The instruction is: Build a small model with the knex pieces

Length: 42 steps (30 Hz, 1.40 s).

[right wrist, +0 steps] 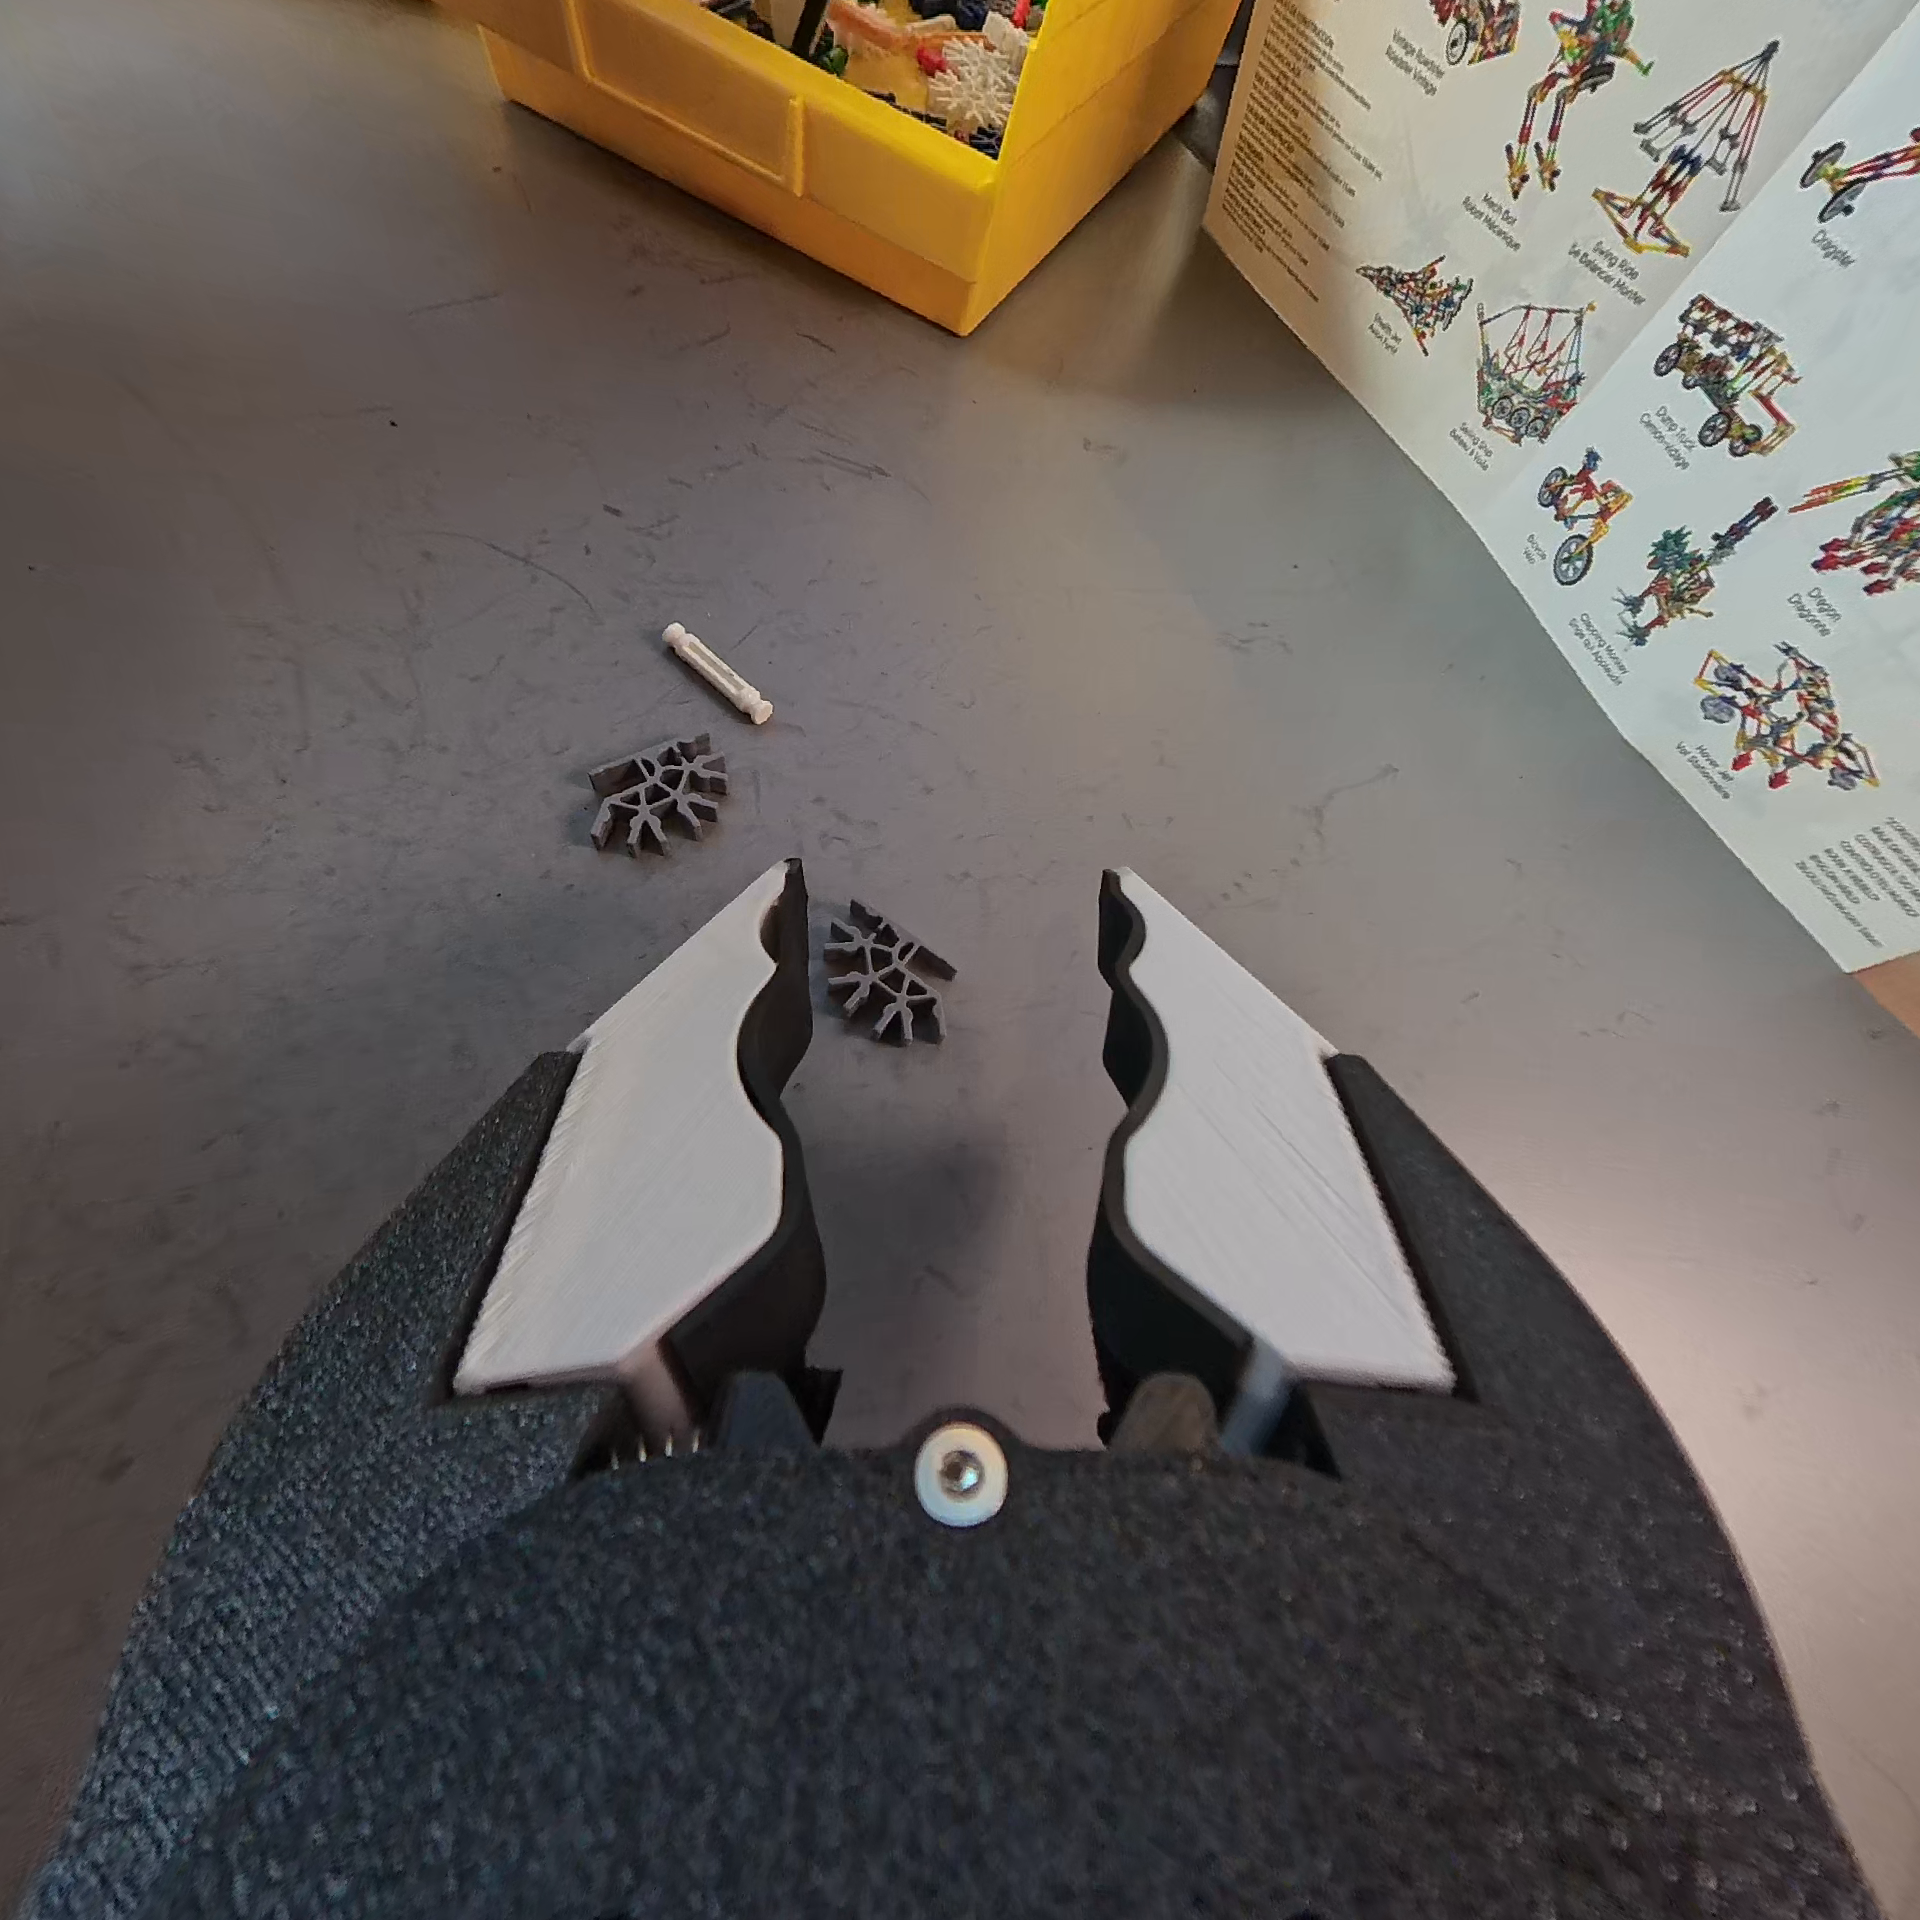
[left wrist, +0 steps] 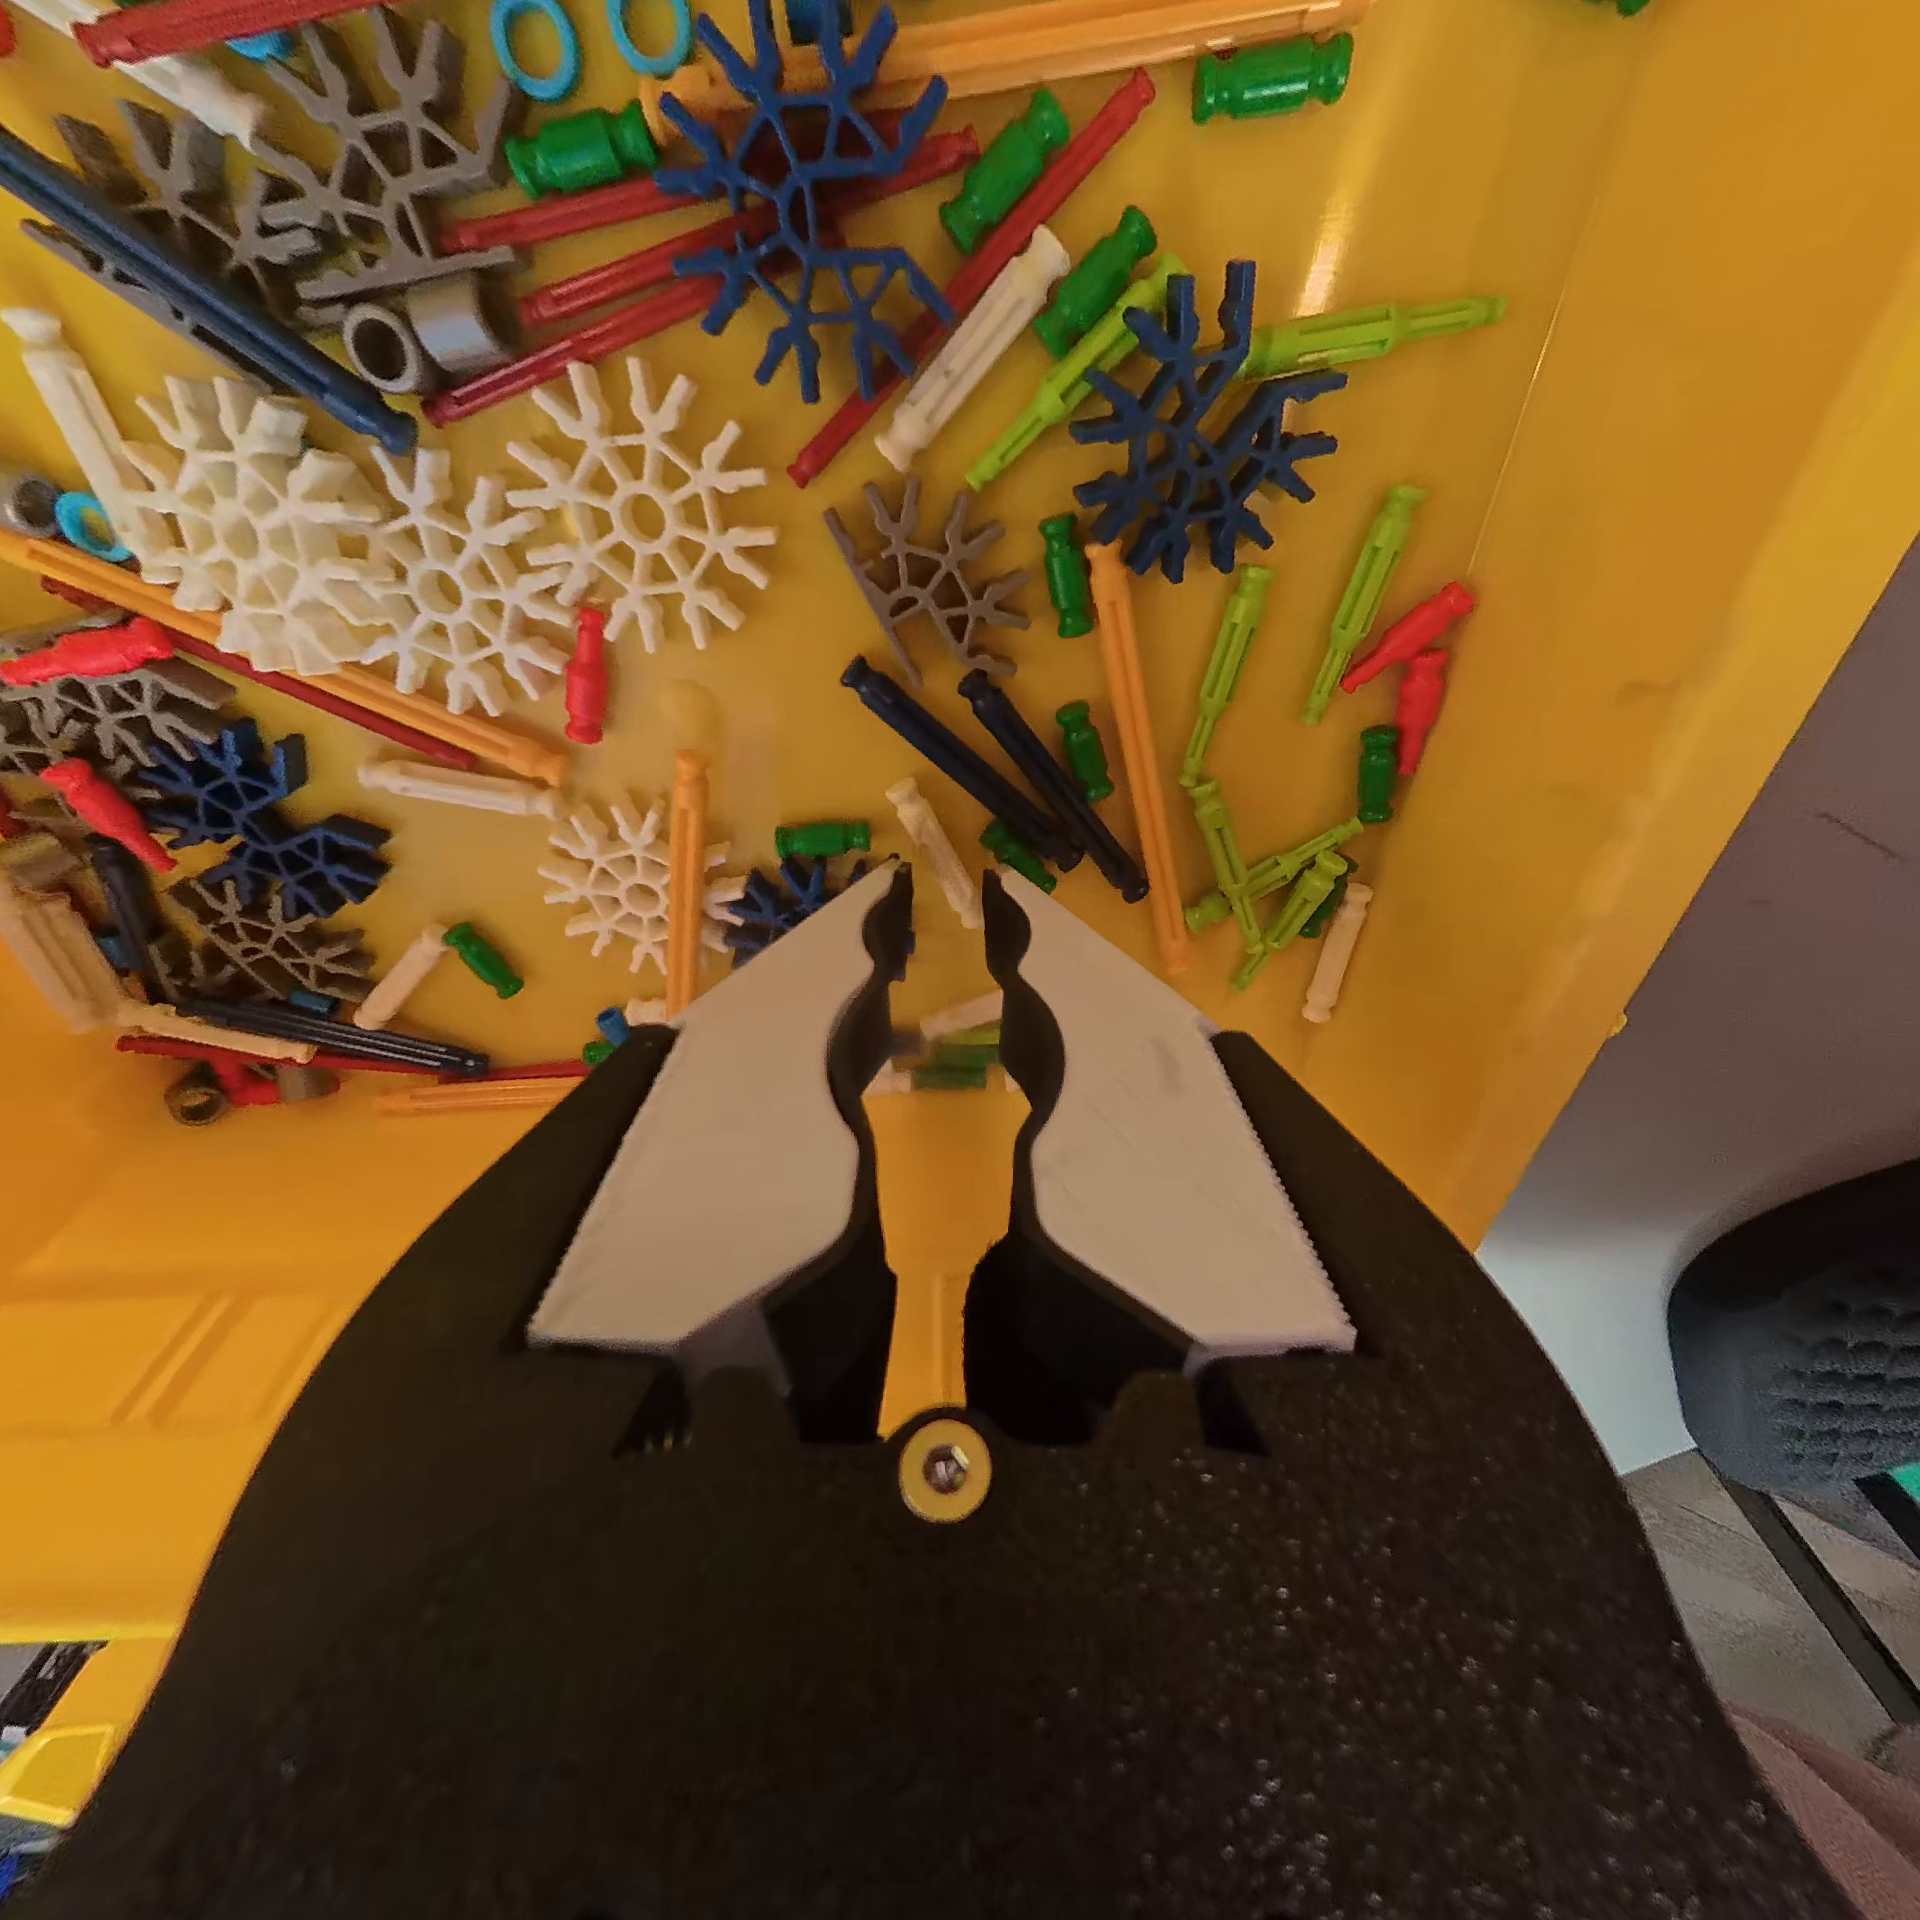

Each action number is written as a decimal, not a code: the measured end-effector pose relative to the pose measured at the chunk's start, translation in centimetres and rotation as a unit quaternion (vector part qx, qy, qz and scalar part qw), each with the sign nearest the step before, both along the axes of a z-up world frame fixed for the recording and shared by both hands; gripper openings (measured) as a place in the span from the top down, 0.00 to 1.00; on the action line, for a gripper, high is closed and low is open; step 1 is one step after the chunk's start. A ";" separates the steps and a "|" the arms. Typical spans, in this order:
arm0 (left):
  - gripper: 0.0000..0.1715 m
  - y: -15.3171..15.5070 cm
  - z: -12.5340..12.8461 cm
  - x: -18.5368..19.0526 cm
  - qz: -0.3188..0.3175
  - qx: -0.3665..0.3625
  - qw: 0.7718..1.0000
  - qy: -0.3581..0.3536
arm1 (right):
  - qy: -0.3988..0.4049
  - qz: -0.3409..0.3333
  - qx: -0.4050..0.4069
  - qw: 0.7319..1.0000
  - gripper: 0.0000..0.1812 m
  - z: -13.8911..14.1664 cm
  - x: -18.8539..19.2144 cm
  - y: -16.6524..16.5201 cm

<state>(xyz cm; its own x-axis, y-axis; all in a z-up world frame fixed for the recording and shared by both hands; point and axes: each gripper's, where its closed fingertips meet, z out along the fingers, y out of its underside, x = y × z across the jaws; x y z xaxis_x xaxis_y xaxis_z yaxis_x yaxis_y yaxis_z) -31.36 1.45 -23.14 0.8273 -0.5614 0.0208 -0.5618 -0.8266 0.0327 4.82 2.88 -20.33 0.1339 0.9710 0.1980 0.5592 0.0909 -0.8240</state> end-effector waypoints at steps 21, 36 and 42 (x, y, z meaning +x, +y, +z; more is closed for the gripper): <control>0.97 -0.8 6.5 20.4 -0.188 0.146 0.964 -0.120 | 0.008 -0.001 -0.006 1.000 0.68 0.2 0.1 0.1; 0.96 -2.1 1.4 27.1 -0.217 0.101 0.959 -0.153 | 0.041 0.107 -0.031 0.993 0.58 2.0 -0.2 -4.0; 0.89 -0.3 7.5 21.6 -0.148 0.136 0.962 -0.183 | 0.060 0.095 -0.033 0.993 0.58 2.8 -0.1 -3.5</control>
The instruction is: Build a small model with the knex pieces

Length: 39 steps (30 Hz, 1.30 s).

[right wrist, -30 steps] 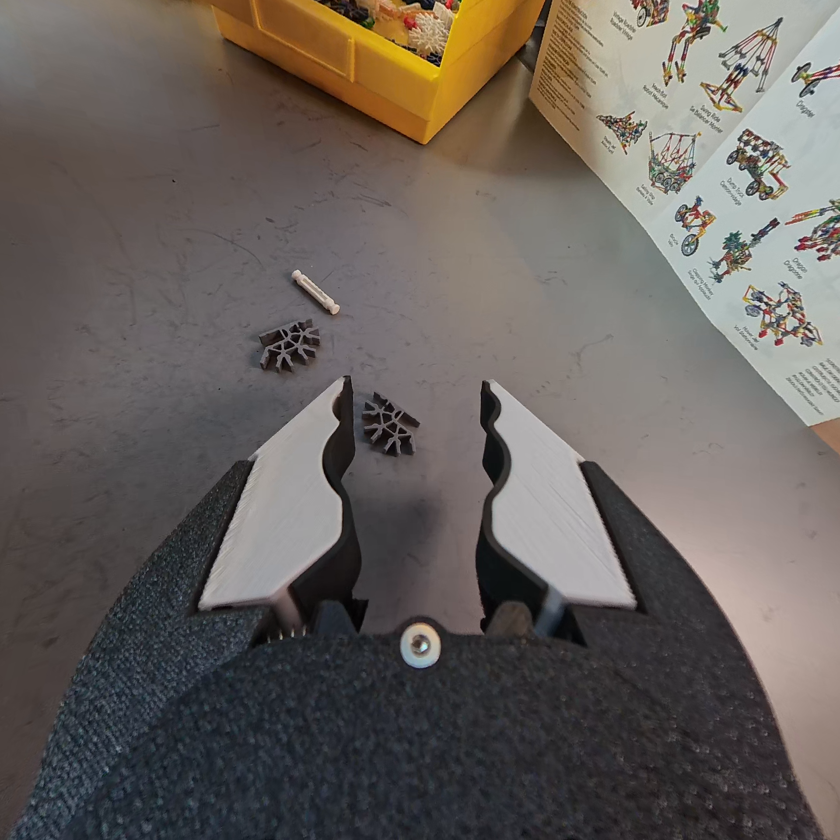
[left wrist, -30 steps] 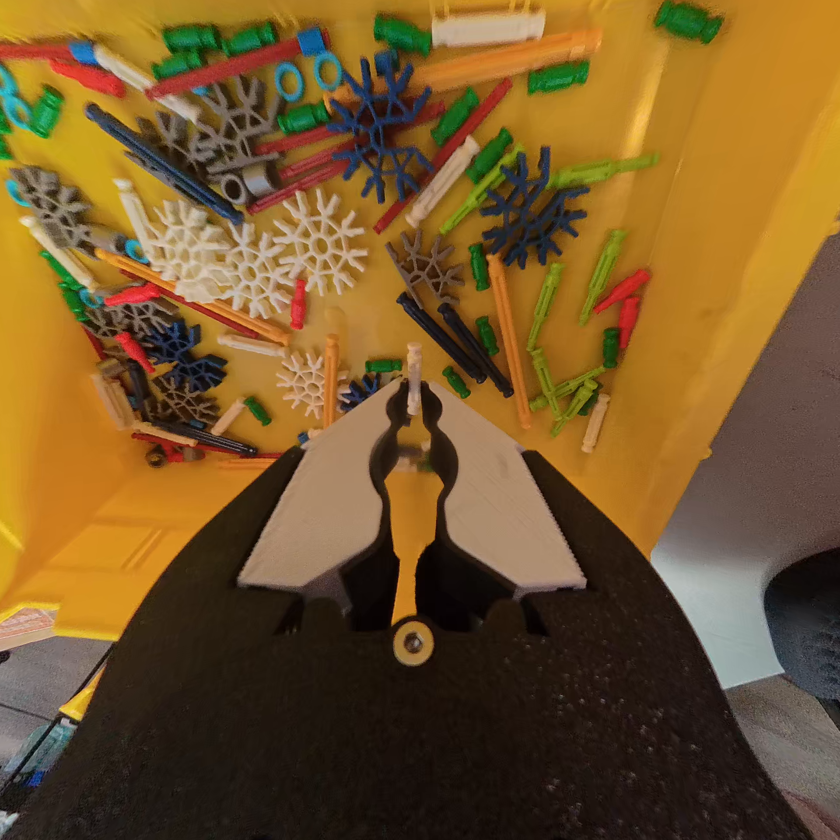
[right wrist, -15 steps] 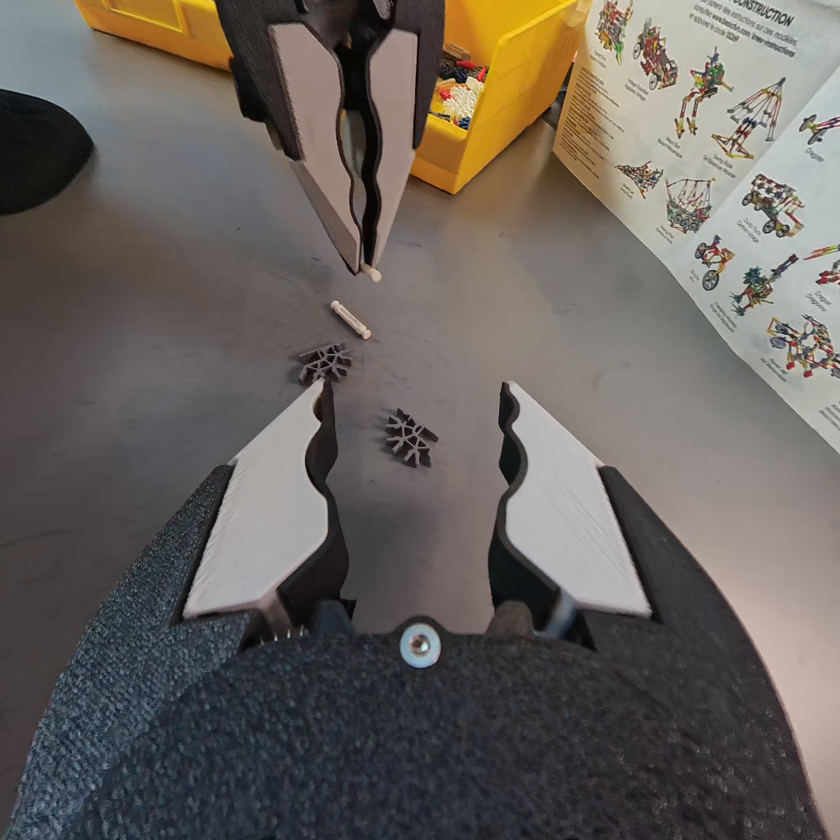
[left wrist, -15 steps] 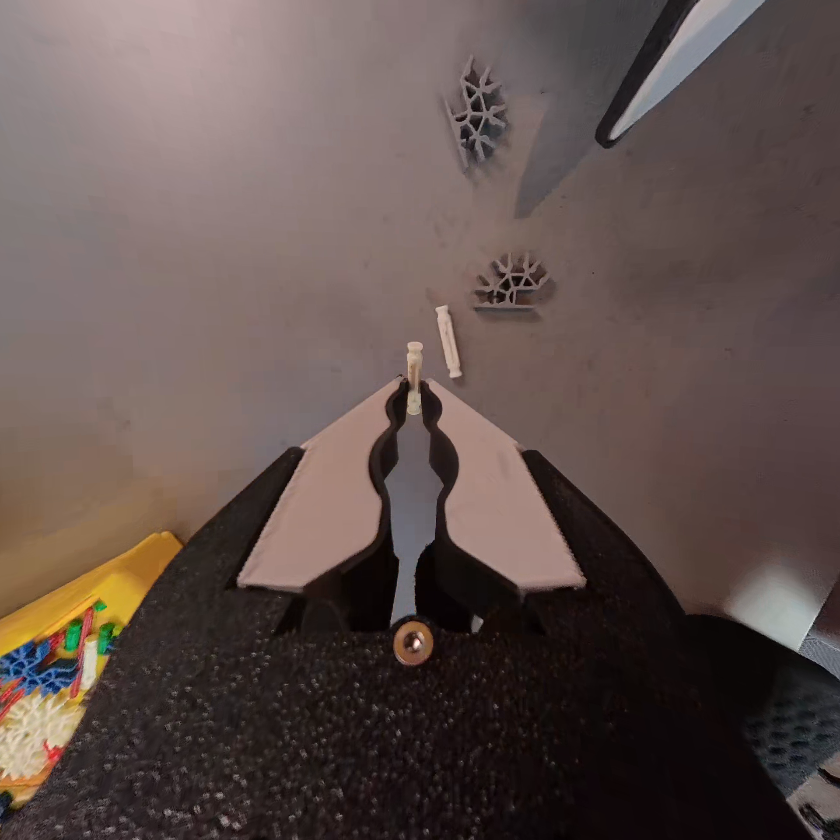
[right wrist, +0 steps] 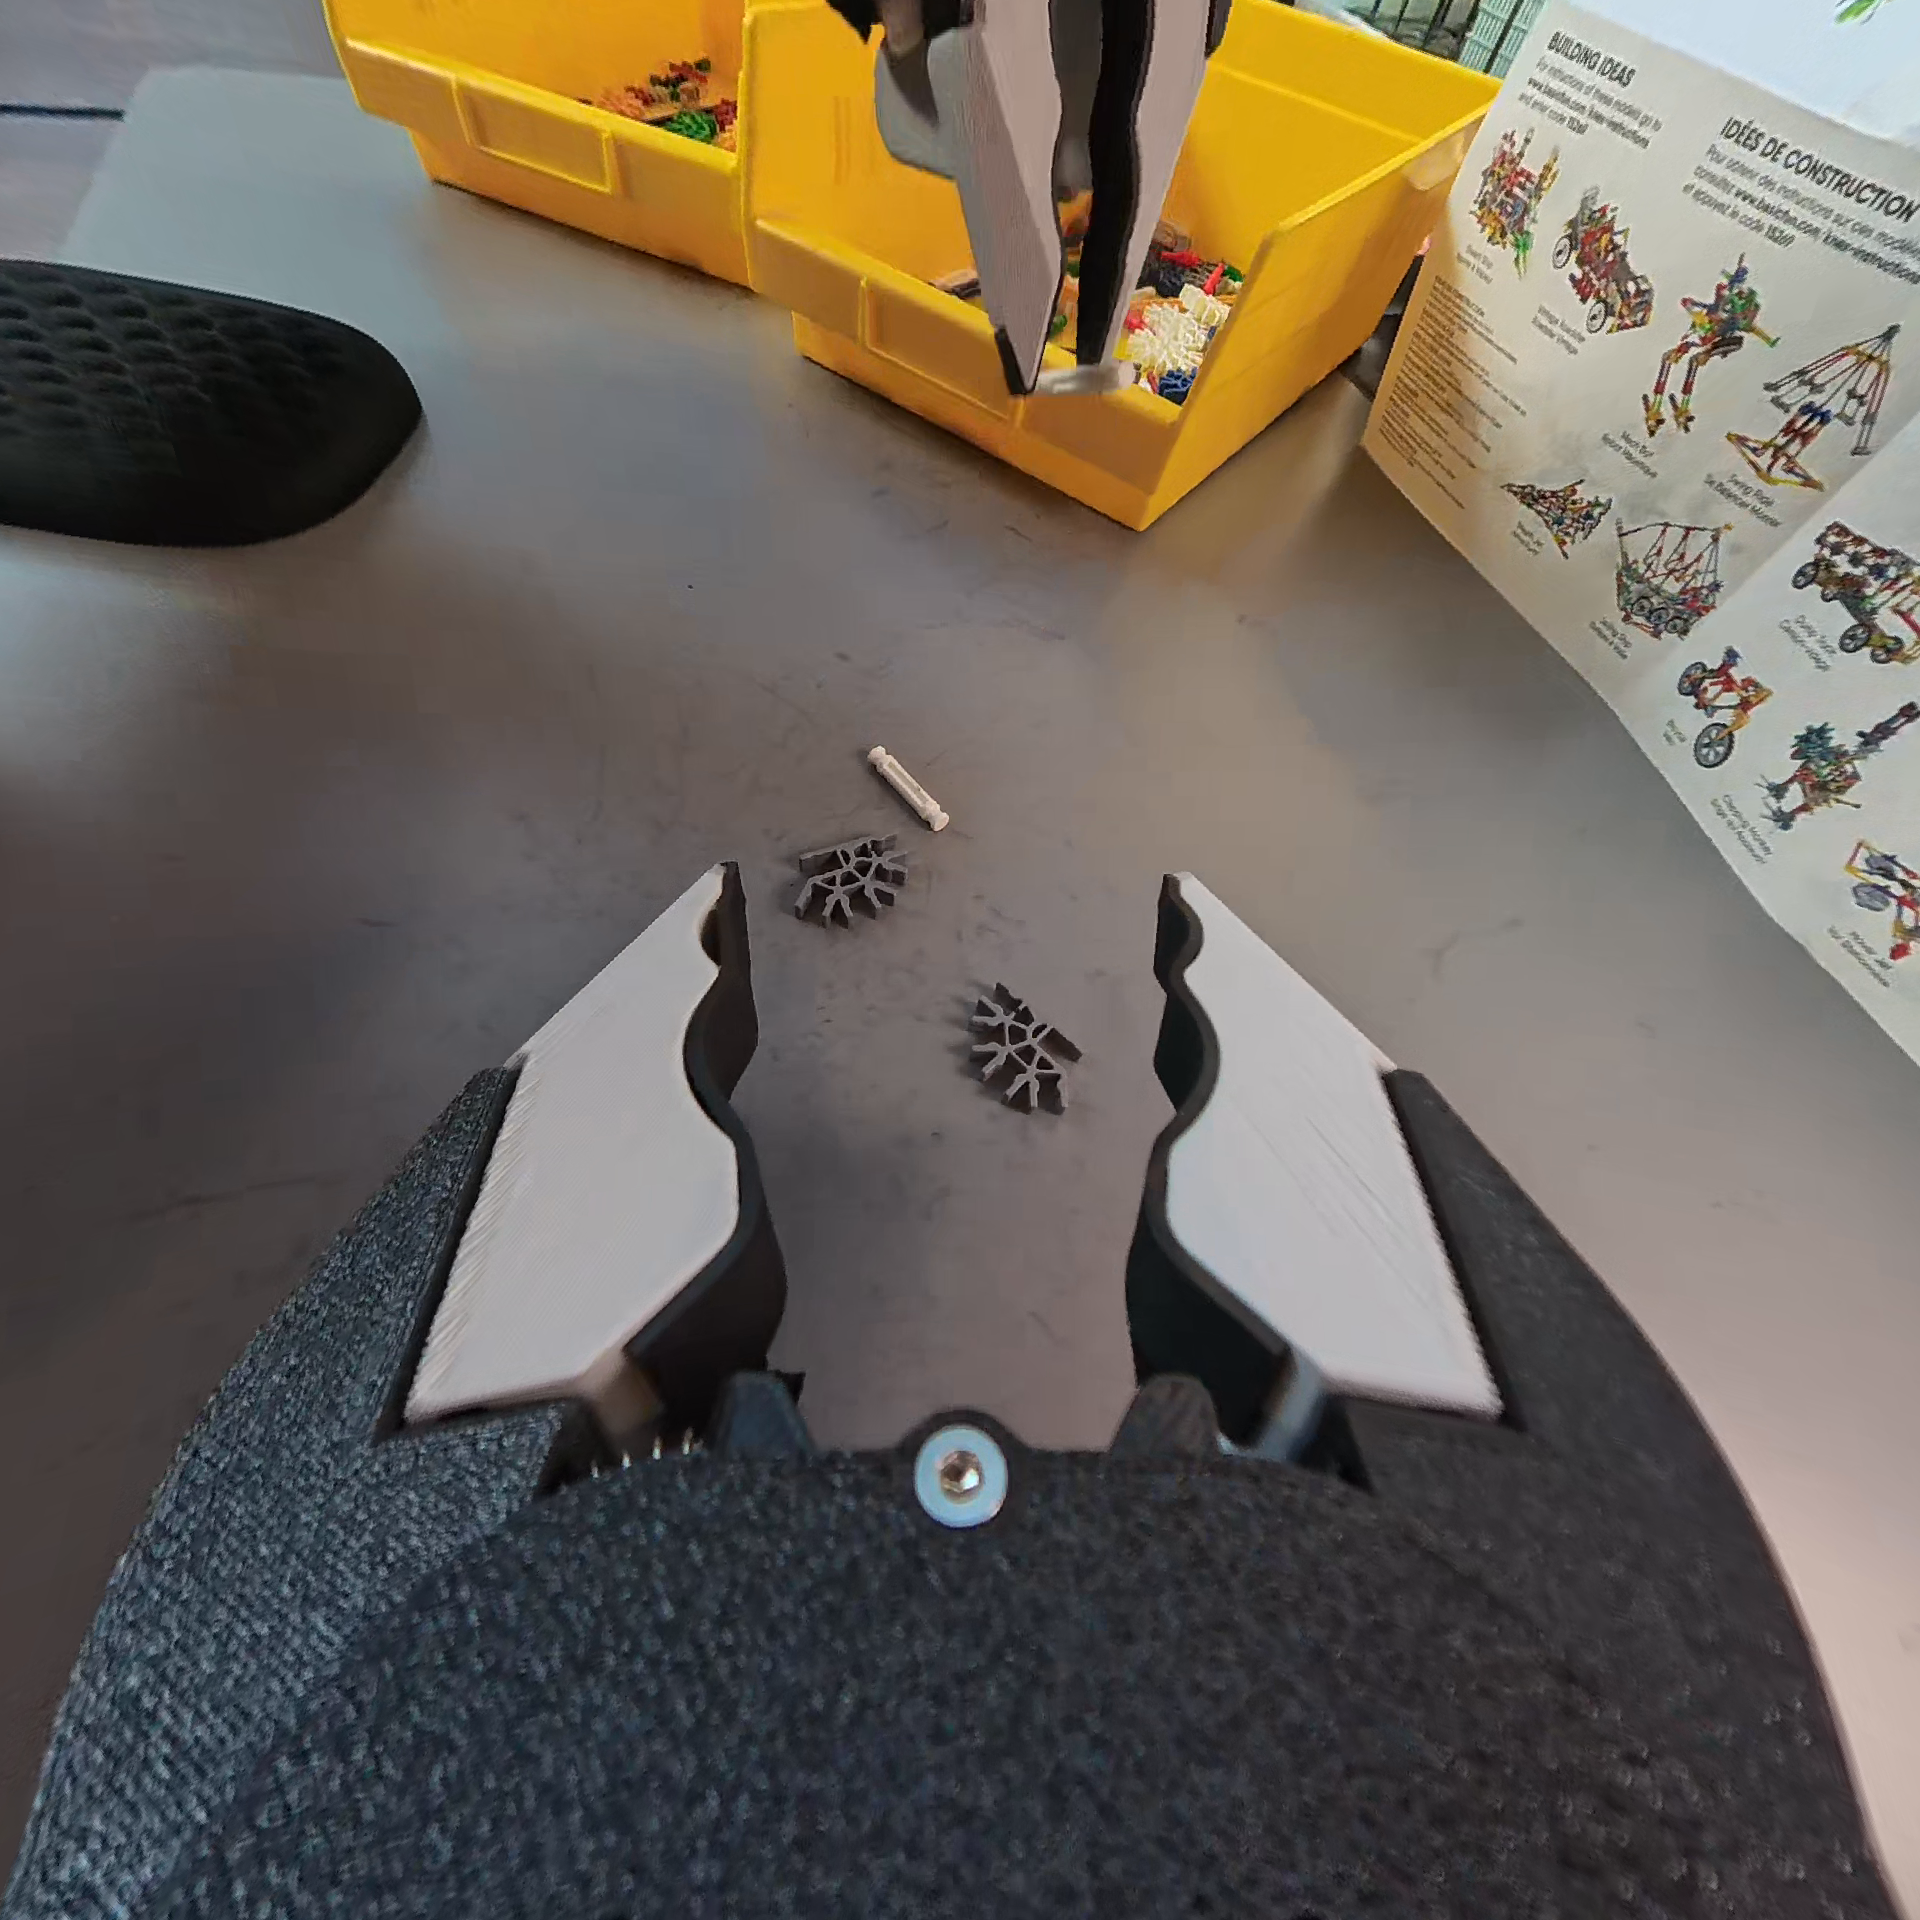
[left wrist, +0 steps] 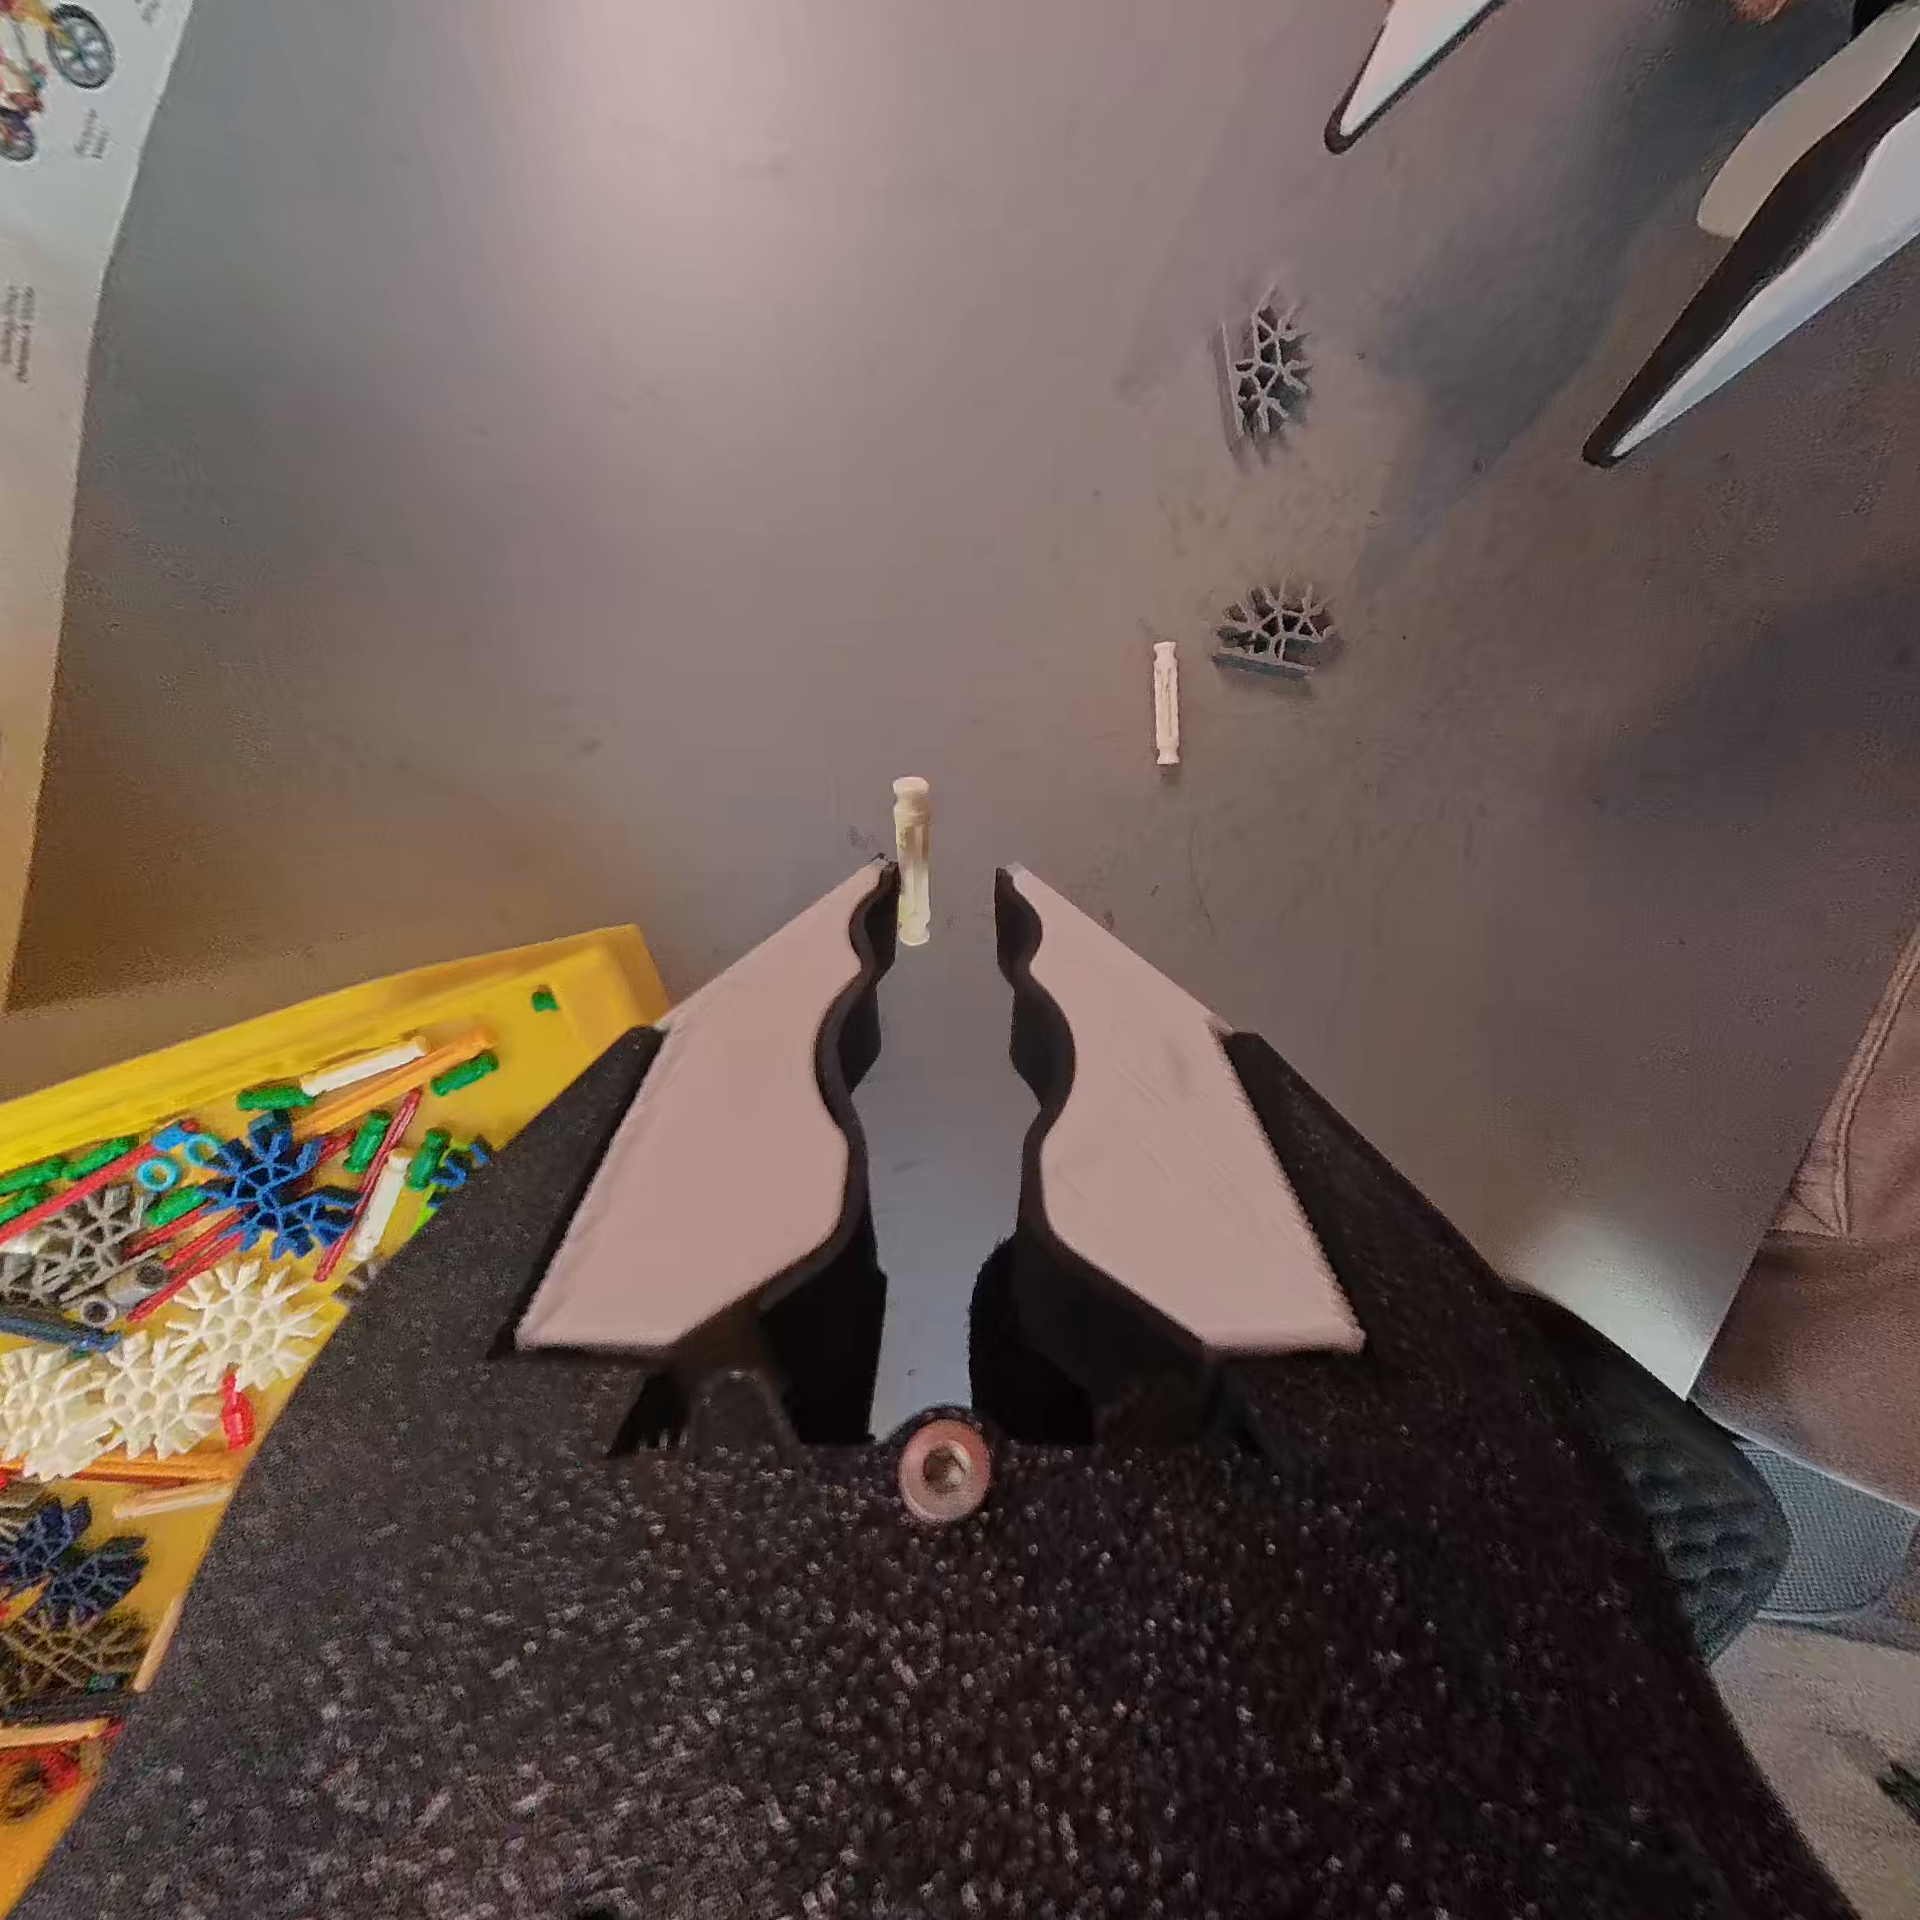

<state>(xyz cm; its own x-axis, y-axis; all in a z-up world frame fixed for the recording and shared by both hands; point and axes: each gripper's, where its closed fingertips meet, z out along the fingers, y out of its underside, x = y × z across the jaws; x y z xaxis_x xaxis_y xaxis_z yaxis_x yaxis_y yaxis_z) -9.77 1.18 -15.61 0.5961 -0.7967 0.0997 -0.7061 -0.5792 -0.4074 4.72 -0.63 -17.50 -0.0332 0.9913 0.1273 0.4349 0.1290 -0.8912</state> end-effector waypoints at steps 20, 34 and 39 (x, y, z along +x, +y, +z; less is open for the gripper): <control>0.85 -3.6 -5.8 6.6 -0.086 -0.029 0.995 -0.031 | -0.011 -0.009 0.000 1.000 0.58 -1.0 -0.1 0.5; 0.80 -1.2 -3.1 4.3 -0.083 0.080 0.993 0.038 | -0.005 -0.007 0.012 1.000 0.58 -0.3 -0.1 0.3; 0.88 3.7 2.5 -4.3 0.005 0.176 0.980 0.095 | -0.005 -0.008 0.008 1.000 0.58 -0.5 -0.1 0.4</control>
